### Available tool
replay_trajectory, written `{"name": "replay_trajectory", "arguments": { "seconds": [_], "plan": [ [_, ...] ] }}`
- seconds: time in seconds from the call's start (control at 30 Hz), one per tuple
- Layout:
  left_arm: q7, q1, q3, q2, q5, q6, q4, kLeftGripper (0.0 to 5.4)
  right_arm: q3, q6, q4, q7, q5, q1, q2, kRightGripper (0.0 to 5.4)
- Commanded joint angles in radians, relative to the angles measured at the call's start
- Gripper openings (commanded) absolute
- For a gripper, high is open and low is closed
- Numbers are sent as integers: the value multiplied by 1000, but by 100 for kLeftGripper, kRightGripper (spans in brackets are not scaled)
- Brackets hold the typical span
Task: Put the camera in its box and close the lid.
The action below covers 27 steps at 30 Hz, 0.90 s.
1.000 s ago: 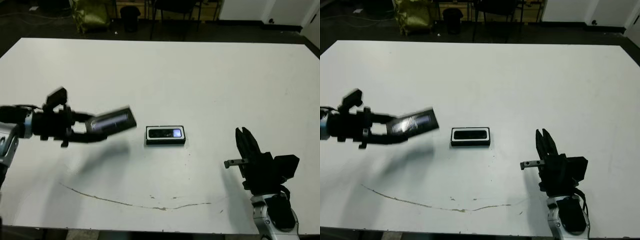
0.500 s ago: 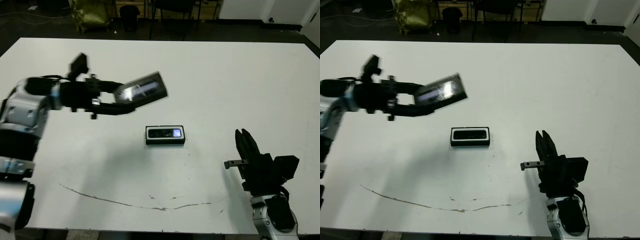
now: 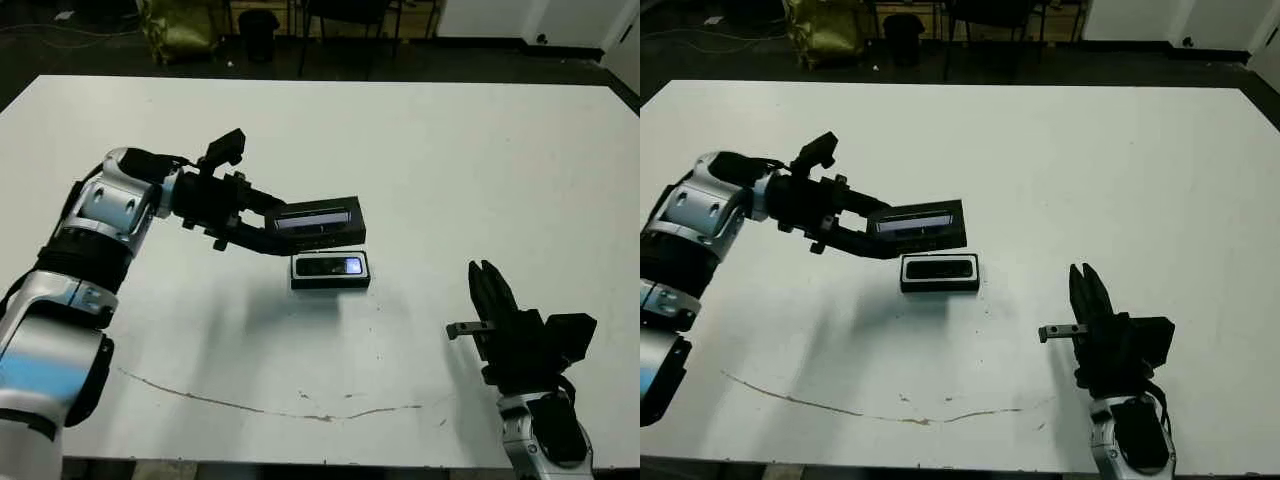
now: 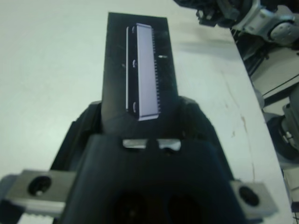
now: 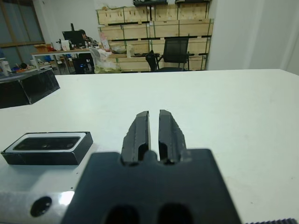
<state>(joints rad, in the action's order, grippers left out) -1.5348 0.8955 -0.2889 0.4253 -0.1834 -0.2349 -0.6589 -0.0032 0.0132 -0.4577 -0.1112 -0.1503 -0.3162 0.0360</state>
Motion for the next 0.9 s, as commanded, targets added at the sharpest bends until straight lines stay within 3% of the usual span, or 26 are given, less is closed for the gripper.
{"name": "replay_trajectory", "arguments": {
  "seconds": [0.03,0.33,0.47,0.67,0.9],
  "plan": [
    [-6,-1,-7,-10,24,23,-24,249,-8,-9,41,-12,-13,1,4,0],
    [15,-5,-12,-32,55,31,-26,249,-10,-65,79,-29,-6,7,3,0],
    [46,-22,-3,-41,58,38,-19,249,-7,-20,48,-11,6,1,8,0],
    [68,-45,6,-51,53,76,-30,249,-18,-63,89,-40,-15,14,9,0],
    [102,-68,3,-54,58,61,-19,249,-9,-24,49,-22,-7,2,4,0]
  ]
}}
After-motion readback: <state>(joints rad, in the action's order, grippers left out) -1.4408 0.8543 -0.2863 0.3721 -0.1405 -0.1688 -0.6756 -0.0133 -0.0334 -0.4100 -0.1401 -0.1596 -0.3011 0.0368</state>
